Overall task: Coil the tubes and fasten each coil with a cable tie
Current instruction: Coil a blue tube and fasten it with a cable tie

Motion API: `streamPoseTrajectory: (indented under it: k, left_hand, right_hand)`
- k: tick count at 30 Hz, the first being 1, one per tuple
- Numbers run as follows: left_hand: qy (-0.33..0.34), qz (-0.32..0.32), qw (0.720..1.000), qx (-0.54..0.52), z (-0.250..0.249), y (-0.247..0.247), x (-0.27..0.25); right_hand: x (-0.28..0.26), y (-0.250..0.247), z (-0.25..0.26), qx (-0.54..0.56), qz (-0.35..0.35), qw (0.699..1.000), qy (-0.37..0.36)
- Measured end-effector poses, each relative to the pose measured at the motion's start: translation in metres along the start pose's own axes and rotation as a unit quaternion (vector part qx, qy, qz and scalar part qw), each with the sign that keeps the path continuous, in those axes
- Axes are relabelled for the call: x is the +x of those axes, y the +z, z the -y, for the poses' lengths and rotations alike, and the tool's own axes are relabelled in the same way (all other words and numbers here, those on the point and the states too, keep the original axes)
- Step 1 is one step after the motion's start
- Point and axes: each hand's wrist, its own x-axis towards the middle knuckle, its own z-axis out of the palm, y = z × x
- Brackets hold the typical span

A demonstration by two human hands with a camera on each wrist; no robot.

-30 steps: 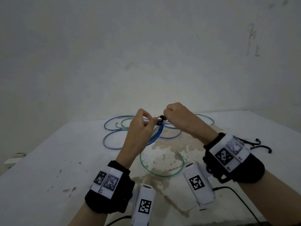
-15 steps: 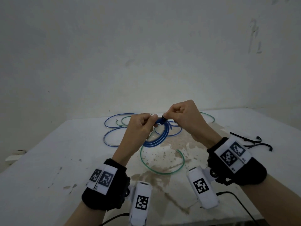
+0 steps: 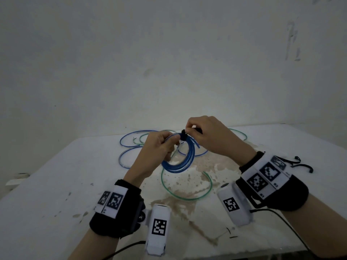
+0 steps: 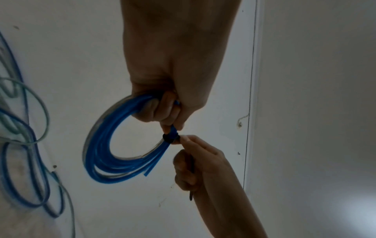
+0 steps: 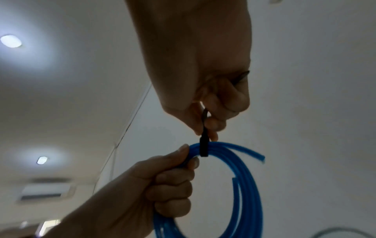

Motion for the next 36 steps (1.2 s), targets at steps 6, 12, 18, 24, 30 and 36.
streamPoseTrajectory:
  k: [6, 12, 18, 24, 30, 36]
  left_hand:
    - [0.13, -0.019, 0.94, 0.314, -0.003, 0.018, 0.001]
    - [0.157, -0.033, 0.92, 0.357, 0.005, 0.012, 0.0]
    - [0.114, -0.002, 0.974, 0.197, -0.004, 0.012, 0.0]
    - [0.063, -0.058, 0.995, 0.053, -0.003, 0.017, 0.001]
    - [-0.088, -0.12, 0.963, -0.226, 0.003, 0.02, 0.012]
    - [-0.156, -0.088, 0.929, -0.324, 0.01, 0.019, 0.013]
  right_hand:
    - [0.007, 0.001, 0.009, -0.086, 0.084, 0.989, 0.083]
    - [0.007, 0.001, -0.007, 0.147, 0.029, 0.983, 0.108]
    - [0.004, 0.009, -0.017, 0.171, -0.04, 0.984, 0.031]
    - [0.004, 0.0, -0.028, 0.219, 0.034, 0.97, 0.101]
    - [-0.006, 0.014, -0.035, 0.419, 0.107, 0.883, 0.184]
    - [-0.005, 0.01, -0.044, 0.436, 0.125, 0.873, 0.179]
